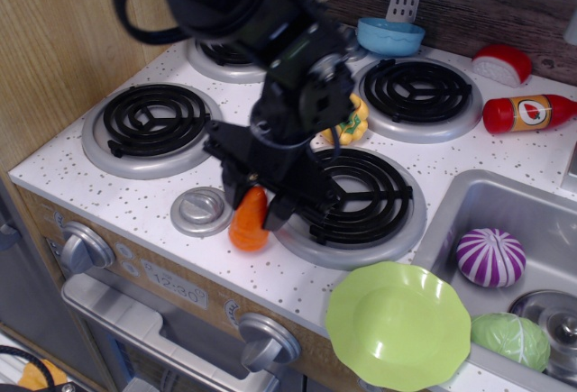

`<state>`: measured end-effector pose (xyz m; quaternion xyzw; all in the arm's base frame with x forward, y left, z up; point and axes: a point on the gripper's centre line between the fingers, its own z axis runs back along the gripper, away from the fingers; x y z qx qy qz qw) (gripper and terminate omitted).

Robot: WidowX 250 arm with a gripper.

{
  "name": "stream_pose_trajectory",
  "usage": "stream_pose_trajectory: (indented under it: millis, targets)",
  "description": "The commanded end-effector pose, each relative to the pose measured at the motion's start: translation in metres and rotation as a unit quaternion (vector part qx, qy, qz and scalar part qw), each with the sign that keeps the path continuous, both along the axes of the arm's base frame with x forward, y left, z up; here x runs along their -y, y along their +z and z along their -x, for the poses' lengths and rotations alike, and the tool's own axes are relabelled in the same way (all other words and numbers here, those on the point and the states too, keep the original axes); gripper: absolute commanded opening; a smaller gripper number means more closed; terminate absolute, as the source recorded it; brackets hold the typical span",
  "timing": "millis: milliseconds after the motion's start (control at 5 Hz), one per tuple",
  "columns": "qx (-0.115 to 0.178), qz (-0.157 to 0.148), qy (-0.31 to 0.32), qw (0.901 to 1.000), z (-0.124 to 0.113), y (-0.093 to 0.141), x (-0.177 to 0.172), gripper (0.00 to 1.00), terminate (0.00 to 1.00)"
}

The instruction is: Take carrot off plate

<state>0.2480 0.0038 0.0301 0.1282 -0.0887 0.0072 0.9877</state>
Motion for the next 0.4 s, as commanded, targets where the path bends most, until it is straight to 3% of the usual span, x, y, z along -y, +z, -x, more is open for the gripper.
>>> stream_pose_trajectory:
  millis: [0, 200]
  targets:
    - [0.028, 0.013, -0.02, 0.9993, -0.0026, -0.004, -0.0076, 0.0, 0.0]
    - [0.028, 0.013, -0.02, 0.9993, -0.0026, -0.004, -0.0076, 1.0, 0.0]
